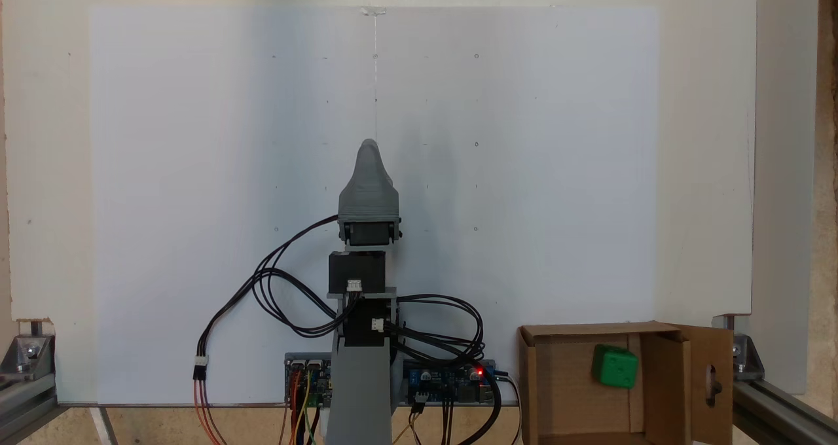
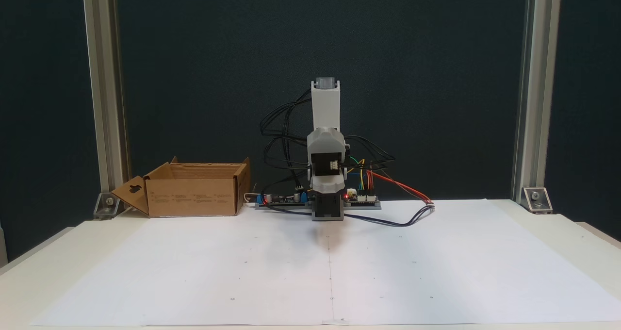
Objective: Grasp a green dice and put it in the bin.
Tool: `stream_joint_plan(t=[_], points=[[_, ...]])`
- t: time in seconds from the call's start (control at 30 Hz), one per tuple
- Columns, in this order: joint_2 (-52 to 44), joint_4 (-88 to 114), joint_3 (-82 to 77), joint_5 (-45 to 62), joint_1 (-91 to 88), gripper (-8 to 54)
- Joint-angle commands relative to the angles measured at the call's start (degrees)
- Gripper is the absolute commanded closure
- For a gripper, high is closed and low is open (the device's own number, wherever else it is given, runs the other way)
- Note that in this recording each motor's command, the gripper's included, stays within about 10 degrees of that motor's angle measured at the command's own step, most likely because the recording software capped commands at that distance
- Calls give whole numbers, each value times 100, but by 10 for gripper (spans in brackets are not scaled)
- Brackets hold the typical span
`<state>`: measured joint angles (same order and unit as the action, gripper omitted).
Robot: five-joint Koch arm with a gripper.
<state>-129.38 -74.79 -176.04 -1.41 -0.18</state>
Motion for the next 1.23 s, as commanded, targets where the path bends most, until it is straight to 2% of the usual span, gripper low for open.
stream_joint_plan(t=[0.0, 1.2], points=[[-633, -694, -290, 185, 0, 16], [-598, -659, -325, 167, -53, 11]])
